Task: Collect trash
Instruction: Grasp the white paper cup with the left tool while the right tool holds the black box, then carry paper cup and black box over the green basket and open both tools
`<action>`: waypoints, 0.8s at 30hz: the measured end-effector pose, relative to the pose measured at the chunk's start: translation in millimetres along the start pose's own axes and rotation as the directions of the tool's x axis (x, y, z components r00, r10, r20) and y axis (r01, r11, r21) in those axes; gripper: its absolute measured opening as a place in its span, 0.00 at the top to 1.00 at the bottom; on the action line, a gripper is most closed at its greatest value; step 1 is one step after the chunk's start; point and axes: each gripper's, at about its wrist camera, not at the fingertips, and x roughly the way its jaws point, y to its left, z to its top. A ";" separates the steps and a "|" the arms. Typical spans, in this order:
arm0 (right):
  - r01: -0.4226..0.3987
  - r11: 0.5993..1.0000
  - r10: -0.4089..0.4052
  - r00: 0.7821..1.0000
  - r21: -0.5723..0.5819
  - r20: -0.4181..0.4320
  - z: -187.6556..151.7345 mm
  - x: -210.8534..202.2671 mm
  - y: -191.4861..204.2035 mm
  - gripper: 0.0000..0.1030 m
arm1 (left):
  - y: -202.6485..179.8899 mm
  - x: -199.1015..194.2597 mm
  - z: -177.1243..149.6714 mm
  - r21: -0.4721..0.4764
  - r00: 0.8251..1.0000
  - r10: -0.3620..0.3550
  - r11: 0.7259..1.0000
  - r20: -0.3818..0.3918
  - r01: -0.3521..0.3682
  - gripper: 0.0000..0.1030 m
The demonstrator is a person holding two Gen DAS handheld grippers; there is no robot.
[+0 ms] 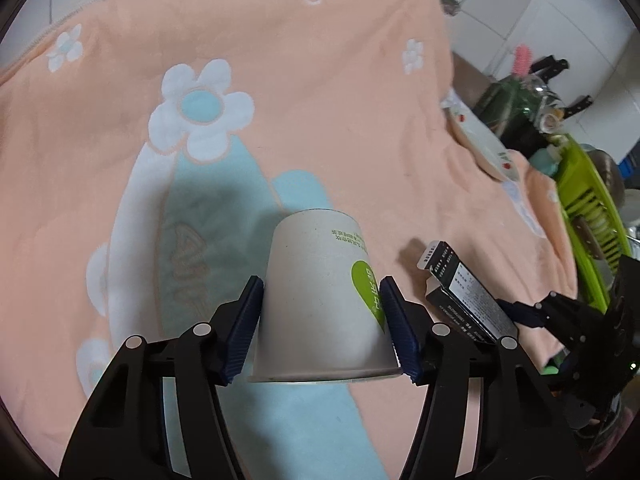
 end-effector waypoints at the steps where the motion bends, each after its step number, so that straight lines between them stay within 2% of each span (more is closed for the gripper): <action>1: 0.002 1.000 -0.003 1.000 0.015 0.012 -5.2 -7.4 1.3 0.55 | -3.4 -5.3 -4.2 0.001 1.000 -0.017 1.000 0.005 0.017 0.43; 11: 0.087 0.989 -0.098 0.991 0.118 0.095 -54.0 -79.5 18.4 0.55 | -61.9 -60.9 -55.8 0.093 0.985 -0.169 0.982 0.042 0.165 0.43; 17: 0.142 0.969 -0.170 0.978 0.204 0.124 -100.7 -130.4 21.4 0.55 | -101.8 -86.4 -91.5 0.146 0.963 -0.269 0.954 0.030 0.262 0.43; 24: 0.220 0.928 -0.263 0.959 0.301 0.109 -166.9 -175.1 25.0 0.55 | -157.9 -92.8 -133.0 0.218 0.934 -0.356 0.911 -0.017 0.351 0.43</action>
